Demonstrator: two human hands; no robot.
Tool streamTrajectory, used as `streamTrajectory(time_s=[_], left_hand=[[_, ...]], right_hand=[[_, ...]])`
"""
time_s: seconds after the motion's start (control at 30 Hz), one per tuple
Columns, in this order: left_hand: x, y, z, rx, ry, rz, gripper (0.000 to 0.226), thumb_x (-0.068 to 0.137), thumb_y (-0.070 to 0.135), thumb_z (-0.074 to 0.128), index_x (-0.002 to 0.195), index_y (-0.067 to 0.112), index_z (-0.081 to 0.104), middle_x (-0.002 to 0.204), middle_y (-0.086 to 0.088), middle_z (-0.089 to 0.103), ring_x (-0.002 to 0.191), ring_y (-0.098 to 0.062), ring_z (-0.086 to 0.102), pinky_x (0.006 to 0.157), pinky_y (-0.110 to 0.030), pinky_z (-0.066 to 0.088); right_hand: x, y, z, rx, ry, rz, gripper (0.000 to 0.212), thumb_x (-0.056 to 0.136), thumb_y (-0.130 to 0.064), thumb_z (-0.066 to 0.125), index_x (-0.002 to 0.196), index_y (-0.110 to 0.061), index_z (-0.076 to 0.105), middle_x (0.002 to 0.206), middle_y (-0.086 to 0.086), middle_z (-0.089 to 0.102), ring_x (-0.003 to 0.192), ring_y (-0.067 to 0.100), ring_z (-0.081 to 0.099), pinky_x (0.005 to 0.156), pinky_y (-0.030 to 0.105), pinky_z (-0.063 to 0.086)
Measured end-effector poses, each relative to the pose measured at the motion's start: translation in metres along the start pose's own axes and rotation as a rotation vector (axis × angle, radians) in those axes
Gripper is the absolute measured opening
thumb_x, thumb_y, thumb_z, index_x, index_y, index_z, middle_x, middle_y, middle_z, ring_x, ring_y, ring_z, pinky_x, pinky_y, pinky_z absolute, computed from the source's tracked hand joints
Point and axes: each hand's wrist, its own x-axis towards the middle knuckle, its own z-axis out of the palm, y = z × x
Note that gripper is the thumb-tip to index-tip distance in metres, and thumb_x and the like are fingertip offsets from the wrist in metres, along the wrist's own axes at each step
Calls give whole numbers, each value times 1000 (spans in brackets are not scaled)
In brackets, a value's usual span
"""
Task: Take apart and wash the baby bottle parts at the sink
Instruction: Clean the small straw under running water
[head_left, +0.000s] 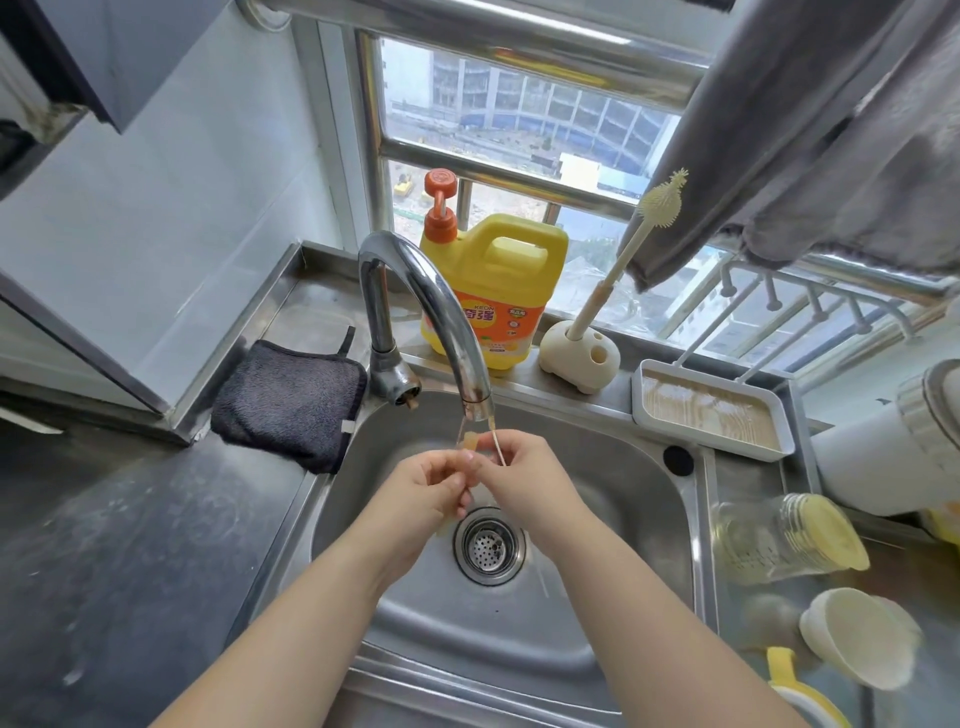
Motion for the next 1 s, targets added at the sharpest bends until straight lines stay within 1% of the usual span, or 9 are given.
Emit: streamTrajectory(time_s=[0.07, 0.2, 0.33, 0.5, 0.6, 0.73, 0.8, 0.9, 1.0], left_hand=[[-3, 2, -4, -25, -4, -1, 23, 96, -6, 44, 84, 1, 63, 65, -3, 56, 50, -7, 49, 50, -16, 42], [-10, 5, -8, 38, -7, -44, 29, 101, 17, 42, 82, 3, 59, 50, 3, 44, 38, -4, 30, 38, -14, 26], [-12, 3, -6, 137, 25, -64, 36, 104, 27, 31, 75, 13, 47, 44, 10, 33, 36, -2, 21, 37, -15, 19], [-17, -7, -7, 94, -26, -35, 24, 102, 3, 32, 99, 7, 55, 63, 0, 41, 40, -2, 29, 43, -14, 30], [-18, -8, -11, 72, -7, -61, 25, 103, 10, 34, 87, 6, 52, 51, 6, 36, 38, -3, 25, 40, -15, 25], [-16, -10, -15, 172, 1, -101, 36, 104, 21, 31, 71, 11, 43, 42, 11, 32, 38, -5, 24, 43, -19, 22], [-15, -12, -17, 258, 3, -99, 39, 104, 23, 32, 68, 12, 42, 44, 7, 43, 41, -8, 34, 49, -22, 29], [-15, -12, -18, 405, 67, -39, 29, 103, 17, 35, 79, 16, 53, 66, 5, 63, 60, -10, 53, 65, -25, 39], [-10, -6, -11, 409, 97, 55, 20, 100, 9, 40, 90, 21, 52, 72, 3, 56, 60, -9, 49, 64, -25, 40]], right_hand=[[2, 0, 4, 10, -27, -37, 14, 88, -24, 66, 89, -10, 68, 63, -1, 62, 62, 13, 58, 72, 35, 50], [4, -4, 10, 80, 29, -2, 32, 91, -31, 60, 64, -16, 55, 51, -7, 51, 45, 2, 41, 52, 19, 35], [2, -7, 19, 162, -69, 64, 30, 97, -31, 50, 73, -13, 54, 51, 0, 49, 44, 8, 35, 44, 18, 28], [5, -18, 12, 377, -20, 73, 25, 94, -12, 57, 70, -11, 50, 50, 0, 41, 35, 4, 35, 36, 14, 28], [9, -17, 11, 351, -3, 155, 27, 97, -18, 49, 71, -11, 53, 50, -2, 32, 35, 5, 25, 36, 17, 22], [7, -16, 11, 486, -108, 177, 19, 100, -18, 45, 86, -10, 55, 54, -2, 36, 36, 3, 25, 35, 14, 20], [6, -14, 10, 470, -161, 149, 14, 97, -14, 51, 84, -12, 51, 53, -2, 37, 37, 2, 26, 36, 14, 20], [6, -9, 13, 322, -144, 122, 22, 96, -16, 54, 74, -13, 49, 52, -1, 39, 35, 2, 29, 36, 15, 23], [4, -8, 18, 232, -137, 85, 23, 93, -18, 59, 74, -8, 54, 53, 5, 50, 38, 7, 43, 37, 14, 28]])
